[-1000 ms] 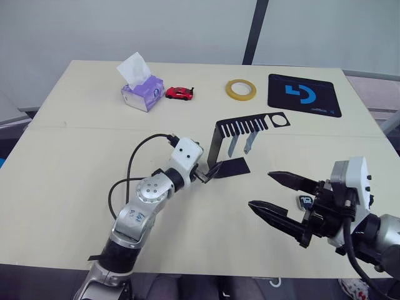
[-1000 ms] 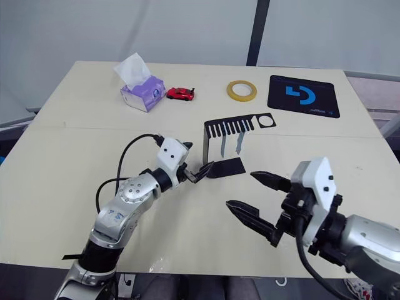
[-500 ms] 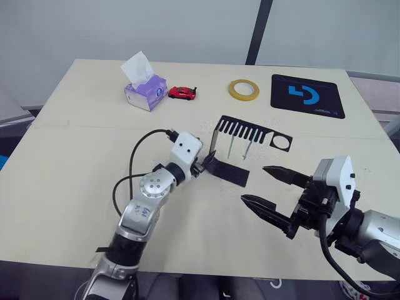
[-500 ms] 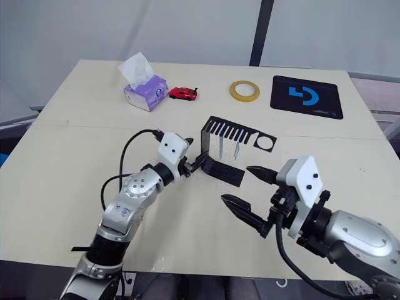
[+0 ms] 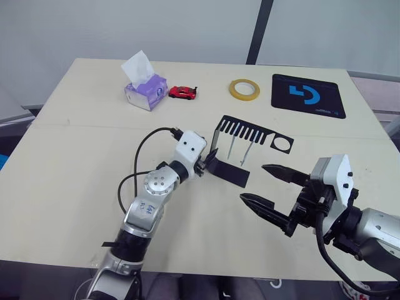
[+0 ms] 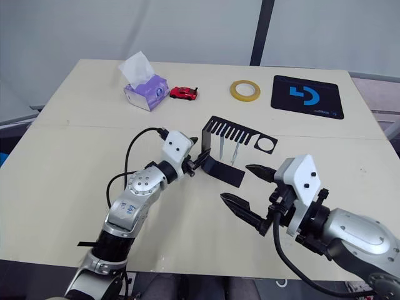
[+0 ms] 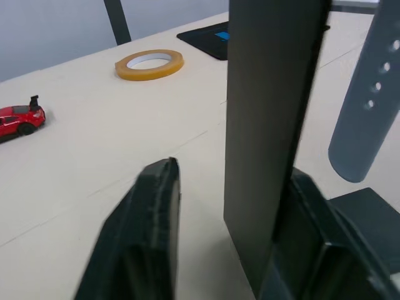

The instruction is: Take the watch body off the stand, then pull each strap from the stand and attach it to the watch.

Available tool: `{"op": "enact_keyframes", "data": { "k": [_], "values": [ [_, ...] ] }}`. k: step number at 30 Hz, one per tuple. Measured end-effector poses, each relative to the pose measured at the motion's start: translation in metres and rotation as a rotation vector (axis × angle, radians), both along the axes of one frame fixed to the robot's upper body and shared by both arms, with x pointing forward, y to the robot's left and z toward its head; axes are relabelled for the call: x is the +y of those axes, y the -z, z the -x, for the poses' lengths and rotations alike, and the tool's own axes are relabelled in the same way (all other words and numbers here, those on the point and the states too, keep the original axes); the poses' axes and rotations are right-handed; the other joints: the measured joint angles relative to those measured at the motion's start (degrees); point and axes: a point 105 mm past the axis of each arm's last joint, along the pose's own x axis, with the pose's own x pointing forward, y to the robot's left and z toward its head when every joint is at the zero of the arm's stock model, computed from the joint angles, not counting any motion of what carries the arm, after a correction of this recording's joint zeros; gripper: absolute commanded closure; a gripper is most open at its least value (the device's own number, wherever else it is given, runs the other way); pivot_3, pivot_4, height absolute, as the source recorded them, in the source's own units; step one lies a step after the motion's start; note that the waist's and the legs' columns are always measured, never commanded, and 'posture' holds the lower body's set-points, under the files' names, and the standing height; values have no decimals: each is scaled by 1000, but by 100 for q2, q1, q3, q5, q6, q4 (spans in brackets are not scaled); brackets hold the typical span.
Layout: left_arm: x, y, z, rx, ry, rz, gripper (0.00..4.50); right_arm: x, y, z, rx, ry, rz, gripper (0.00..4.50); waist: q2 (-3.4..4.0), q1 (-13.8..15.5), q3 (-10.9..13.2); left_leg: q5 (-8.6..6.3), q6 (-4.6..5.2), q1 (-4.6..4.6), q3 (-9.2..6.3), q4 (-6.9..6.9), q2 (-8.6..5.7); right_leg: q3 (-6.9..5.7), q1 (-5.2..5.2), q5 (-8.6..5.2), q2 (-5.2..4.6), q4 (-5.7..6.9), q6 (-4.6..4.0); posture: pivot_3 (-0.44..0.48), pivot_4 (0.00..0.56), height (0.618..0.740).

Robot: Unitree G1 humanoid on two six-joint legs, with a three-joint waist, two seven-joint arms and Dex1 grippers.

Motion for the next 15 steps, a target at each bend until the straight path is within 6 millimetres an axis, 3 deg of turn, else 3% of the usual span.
{"op": "enact_keyframes", "data": {
  "k": [2,3,8,15],
  "values": [
    [-4,-1,1,2,9,15,4261,0,0,0,1,0,-1,0,0,3,0,0,0,0,-2,0,0,-1,0,0,-1,-1,1,0,150,738],
    [-5,-1,1,3,11,19,4449,0,0,0,0,1,-2,0,0,3,0,0,0,-1,-2,0,0,-1,0,0,-1,0,1,0,150,738],
    [-7,-2,-3,2,-14,47,4449,0,0,-3,-13,18,1,0,0,-1,0,0,0,0,-1,1,-1,0,0,0,0,-1,1,0,150,738],
    [1,-4,-14,-3,-168,112,4449,9,2,-26,-58,183,-14,0,-1,-14,-1,4,-6,-8,0,5,1,0,-11,1,-2,1,1,0,150,738]
  ]
}}
